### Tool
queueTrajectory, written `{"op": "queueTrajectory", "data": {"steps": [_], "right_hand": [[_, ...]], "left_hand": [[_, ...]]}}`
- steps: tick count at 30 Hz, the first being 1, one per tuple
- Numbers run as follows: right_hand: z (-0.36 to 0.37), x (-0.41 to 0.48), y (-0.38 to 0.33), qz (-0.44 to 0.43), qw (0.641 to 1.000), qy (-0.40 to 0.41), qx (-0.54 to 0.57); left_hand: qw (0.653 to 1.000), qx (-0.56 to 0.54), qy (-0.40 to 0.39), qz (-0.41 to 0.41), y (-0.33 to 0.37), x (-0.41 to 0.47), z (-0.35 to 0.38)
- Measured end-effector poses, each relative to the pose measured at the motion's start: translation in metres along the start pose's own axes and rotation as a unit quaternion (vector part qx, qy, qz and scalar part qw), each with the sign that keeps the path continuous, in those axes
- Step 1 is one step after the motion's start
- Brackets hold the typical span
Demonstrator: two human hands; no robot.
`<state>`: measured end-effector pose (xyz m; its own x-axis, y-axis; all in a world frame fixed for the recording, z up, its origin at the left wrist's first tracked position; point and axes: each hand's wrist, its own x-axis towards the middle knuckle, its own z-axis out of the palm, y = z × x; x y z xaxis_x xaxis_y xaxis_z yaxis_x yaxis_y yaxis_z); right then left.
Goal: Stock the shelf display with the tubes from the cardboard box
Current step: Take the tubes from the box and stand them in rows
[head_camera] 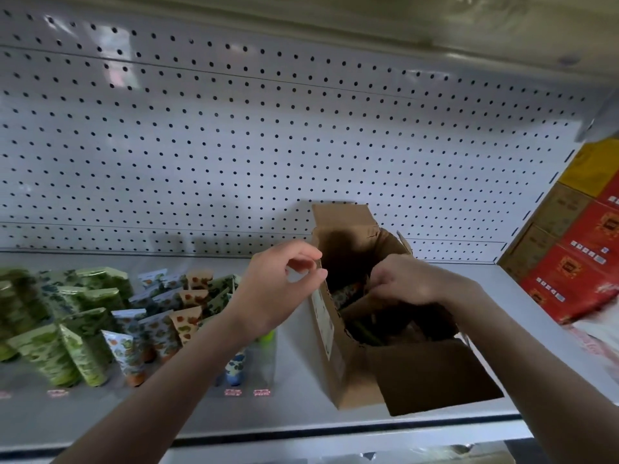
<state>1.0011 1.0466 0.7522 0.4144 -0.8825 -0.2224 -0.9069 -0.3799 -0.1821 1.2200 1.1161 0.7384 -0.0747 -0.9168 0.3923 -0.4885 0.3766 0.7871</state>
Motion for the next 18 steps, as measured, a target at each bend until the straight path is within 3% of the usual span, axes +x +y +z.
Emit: {"op": "queueTrajectory", "data": {"steps": [3, 8, 14, 18], "right_hand": [[-0.023, -0.027, -0.011, 0.006, 0.985, 0.113, 0.129], [-0.041, -0.061, -0.055, 0.006, 0.916, 0.246, 0.316], [-0.031, -0.069, -0.112, -0.020, 0.849, 0.314, 0.424], [-0.019, -0.061, -0.139, -0.052, 0.810, 0.262, 0.522]], "left_hand": [[1.000, -0.011, -0.024, 0.003, 0.002, -0.002, -0.001], [0.996, -0.020, -0.072, 0.050, 0.013, -0.005, -0.010], [0.993, 0.007, -0.007, 0.121, 0.008, -0.016, -0.032], [0.995, -0.021, -0.043, 0.088, -0.004, -0.025, -0.061]]}}
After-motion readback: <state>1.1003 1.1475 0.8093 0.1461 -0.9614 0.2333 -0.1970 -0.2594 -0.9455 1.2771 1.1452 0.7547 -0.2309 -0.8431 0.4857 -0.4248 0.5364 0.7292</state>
